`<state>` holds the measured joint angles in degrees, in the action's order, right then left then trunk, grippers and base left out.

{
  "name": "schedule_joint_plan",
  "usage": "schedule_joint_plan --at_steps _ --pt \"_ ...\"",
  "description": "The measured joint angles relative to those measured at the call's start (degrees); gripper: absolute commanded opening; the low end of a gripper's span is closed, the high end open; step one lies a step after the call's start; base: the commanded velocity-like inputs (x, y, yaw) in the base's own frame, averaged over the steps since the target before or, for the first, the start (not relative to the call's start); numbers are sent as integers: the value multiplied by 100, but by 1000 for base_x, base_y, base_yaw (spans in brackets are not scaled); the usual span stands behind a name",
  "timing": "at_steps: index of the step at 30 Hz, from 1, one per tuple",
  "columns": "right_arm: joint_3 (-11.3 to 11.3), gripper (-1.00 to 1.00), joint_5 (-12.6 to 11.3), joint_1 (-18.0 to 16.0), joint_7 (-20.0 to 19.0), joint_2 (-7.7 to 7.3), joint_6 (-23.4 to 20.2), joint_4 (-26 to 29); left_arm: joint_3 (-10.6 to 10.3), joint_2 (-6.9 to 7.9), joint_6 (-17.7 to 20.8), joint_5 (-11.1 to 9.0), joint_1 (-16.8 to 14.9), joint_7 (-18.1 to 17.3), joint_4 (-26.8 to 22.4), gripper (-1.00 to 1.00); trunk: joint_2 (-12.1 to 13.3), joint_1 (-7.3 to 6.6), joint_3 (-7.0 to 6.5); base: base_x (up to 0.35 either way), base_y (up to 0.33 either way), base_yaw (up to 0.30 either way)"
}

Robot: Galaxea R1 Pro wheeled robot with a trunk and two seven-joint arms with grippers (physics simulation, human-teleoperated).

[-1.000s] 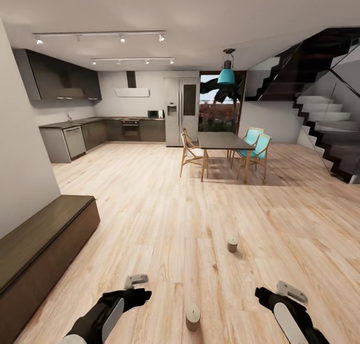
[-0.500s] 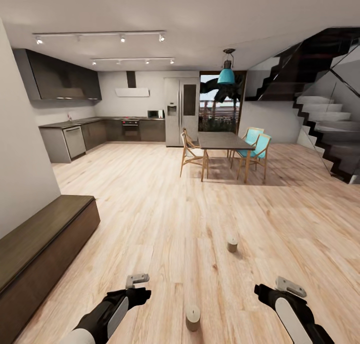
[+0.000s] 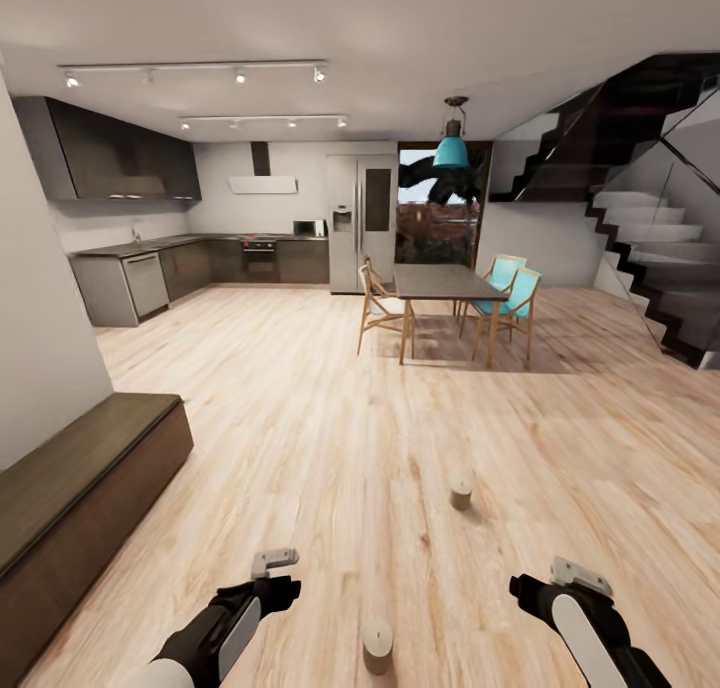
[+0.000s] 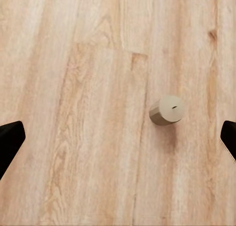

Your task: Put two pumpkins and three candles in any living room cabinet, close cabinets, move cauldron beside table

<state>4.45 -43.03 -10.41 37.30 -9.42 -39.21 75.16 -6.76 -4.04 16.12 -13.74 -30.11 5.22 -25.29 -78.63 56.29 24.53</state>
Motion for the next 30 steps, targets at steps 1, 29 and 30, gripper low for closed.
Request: schedule_joint_plan --at_steps 1,29,30 --pt "8 100 -3 0 -3 0 -5 1 0 -2 -8 7 -1 5 4 100 0 0 0 205 -231 0" --pt "248 100 -10 1 -9 61 -379 64 -3 -79 408 21 -2 231 10 100 0 2 0 83 -293 0" --pt "251 100 -10 1 -9 65 -380 64 -3 -83 448 21 -2 248 10 100 0 2 0 0 -324 0"
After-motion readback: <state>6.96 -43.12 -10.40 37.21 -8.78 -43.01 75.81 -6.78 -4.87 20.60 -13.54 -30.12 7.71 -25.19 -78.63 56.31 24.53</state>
